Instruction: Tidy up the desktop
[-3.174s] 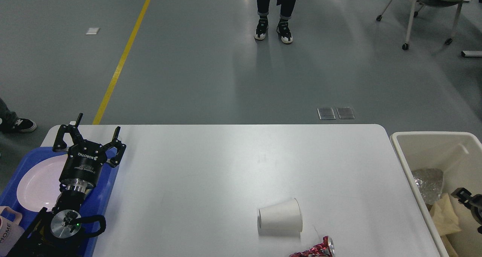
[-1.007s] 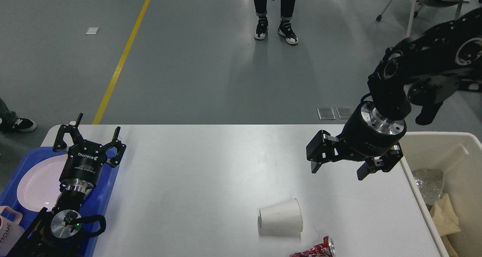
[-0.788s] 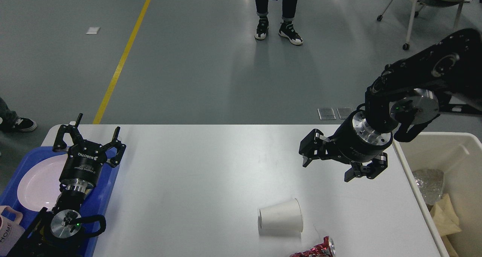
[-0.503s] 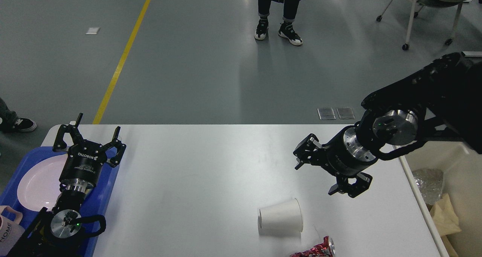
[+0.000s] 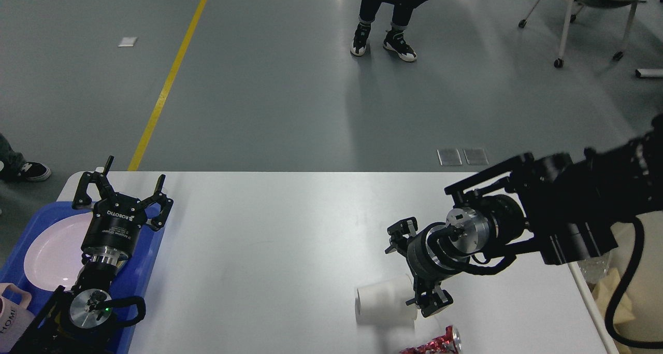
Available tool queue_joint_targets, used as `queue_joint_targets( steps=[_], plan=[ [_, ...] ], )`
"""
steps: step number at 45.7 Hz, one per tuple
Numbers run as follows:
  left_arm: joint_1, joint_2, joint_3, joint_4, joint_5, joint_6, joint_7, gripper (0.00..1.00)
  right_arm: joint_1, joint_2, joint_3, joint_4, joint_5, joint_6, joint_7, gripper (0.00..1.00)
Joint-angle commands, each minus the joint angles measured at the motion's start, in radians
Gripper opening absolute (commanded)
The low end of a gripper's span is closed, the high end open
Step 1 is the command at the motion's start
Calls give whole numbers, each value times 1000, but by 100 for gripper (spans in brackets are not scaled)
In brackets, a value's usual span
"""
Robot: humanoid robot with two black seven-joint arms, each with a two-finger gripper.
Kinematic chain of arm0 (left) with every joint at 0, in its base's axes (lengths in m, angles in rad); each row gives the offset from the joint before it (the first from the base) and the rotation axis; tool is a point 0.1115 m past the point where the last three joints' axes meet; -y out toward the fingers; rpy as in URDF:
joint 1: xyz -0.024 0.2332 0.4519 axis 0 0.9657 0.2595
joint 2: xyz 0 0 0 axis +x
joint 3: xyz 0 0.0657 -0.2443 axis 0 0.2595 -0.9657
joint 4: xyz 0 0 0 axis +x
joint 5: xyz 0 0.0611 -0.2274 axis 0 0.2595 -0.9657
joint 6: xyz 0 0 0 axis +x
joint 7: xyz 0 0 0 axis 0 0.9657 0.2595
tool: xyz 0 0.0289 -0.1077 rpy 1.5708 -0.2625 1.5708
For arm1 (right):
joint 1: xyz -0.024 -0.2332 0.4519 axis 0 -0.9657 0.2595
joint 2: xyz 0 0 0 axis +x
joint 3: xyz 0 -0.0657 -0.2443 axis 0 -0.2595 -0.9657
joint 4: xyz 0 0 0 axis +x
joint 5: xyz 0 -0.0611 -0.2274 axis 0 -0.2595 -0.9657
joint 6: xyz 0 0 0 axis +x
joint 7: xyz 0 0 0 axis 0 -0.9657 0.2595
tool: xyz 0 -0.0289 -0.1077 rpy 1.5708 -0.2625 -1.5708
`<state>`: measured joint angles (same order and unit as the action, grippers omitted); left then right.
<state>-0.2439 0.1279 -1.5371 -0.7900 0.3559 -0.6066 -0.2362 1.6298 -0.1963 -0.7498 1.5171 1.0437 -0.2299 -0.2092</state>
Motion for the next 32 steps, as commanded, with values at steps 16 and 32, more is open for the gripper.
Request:
queue_joint_targets(
  steps=[16,32],
  plan=[
    [0,-1,0,0,0,1,0,97,-304,75,84,-297,1,-42,2,100],
    [0,-1,0,0,0,-1,0,97,-381,127,92,-388,-2,-36,4,100]
  ],
)
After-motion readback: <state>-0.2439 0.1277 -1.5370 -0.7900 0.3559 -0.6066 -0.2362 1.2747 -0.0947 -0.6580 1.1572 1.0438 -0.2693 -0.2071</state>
